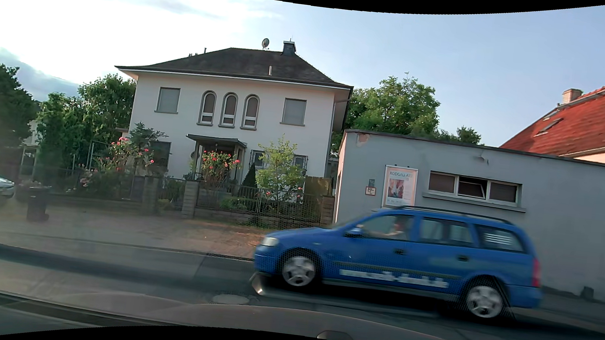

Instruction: Follow the waypoints while adhering to traffic rules and regulations

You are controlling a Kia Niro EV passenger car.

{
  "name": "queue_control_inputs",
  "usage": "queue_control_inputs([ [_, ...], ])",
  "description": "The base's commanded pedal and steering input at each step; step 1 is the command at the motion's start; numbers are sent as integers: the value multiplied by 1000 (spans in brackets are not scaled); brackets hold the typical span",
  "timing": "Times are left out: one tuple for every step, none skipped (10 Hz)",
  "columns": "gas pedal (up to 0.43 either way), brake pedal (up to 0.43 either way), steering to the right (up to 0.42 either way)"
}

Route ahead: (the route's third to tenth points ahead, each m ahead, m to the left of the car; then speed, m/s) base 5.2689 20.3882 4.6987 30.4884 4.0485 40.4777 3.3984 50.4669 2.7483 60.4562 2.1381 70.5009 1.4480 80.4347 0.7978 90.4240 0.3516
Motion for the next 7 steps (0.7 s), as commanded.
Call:
queue_control_inputs([
  [0, 73, -256],
  [0, 73, -256],
  [0, 73, -257],
  [0, 79, -257],
  [0, 79, -256],
  [0, 85, -256],
  [0, 85, -257],
])
